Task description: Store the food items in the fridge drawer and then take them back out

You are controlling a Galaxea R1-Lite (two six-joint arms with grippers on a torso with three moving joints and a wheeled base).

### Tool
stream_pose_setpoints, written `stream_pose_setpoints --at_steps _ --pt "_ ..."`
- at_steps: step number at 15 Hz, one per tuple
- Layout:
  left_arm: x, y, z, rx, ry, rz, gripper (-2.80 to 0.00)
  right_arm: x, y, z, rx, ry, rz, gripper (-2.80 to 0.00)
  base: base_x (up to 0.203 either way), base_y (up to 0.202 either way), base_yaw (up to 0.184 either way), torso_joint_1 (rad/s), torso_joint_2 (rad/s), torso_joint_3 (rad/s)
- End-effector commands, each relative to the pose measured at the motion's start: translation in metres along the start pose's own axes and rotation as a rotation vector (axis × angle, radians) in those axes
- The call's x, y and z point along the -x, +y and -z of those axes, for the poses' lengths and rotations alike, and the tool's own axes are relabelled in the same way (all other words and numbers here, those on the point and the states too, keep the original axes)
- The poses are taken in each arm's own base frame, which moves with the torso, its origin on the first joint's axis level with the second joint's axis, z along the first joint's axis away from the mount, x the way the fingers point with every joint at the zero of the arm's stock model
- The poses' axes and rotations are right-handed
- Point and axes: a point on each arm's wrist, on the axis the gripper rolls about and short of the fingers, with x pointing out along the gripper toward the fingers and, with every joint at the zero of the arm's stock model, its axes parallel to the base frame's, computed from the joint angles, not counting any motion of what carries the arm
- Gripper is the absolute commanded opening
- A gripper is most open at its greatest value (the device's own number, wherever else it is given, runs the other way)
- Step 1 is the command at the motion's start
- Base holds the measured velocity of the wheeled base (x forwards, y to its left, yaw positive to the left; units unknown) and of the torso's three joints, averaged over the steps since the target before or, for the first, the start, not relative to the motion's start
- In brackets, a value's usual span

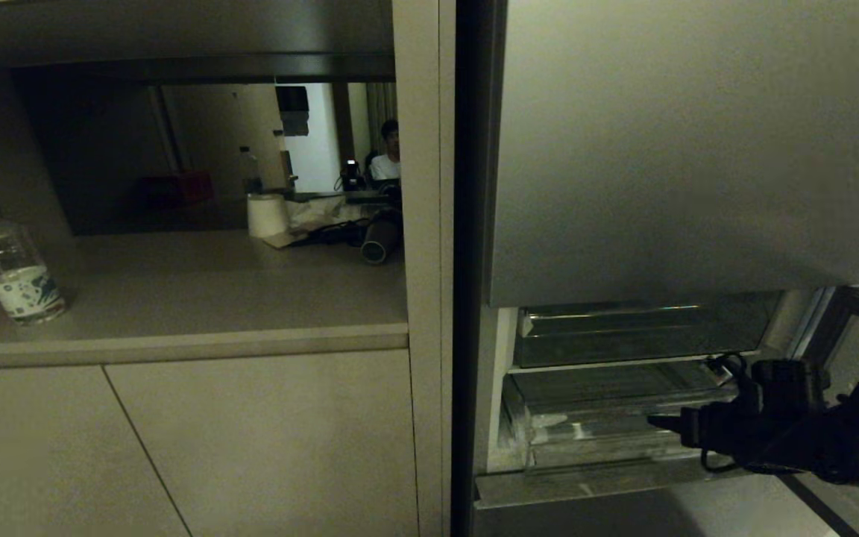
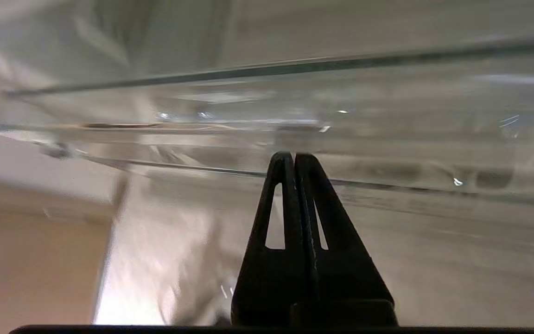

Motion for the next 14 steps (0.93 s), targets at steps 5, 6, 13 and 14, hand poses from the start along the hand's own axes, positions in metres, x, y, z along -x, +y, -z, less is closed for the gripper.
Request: stream_pose_setpoints --at_steps 5,6,13,14 --pt "0.0 0.0 0.0 0.0 0.001 -0.001 -2.8 -0.04 0.01 -0.005 -0.079 -0.089 -0.042 -2.8 0.0 0.0 0.0 0.0 0.0 0.0" --pt "0.0 0.0 0.0 0.0 0.001 -0.001 -2.8 -0.041 0.011 -0.005 -0.086 -0.095 -0.033 -2.8 0.0 0.0 0.0 0.0 0.0 0.0" --pt "0.0 0.0 0.0 0.0 0.001 -0.001 -2.8 0.012 0.043 0.0 -0.118 -0.111 -0.009 -2.8 0.0 0.0 0.0 0.0 0.0 0.0" --pt "0.0 0.0 0.0 0.0 0.001 -0.001 -2.8 0.026 0.051 0.003 -0.121 -0.113 0.003 -2.8 0.0 0.0 0.0 0.0 0.0 0.0"
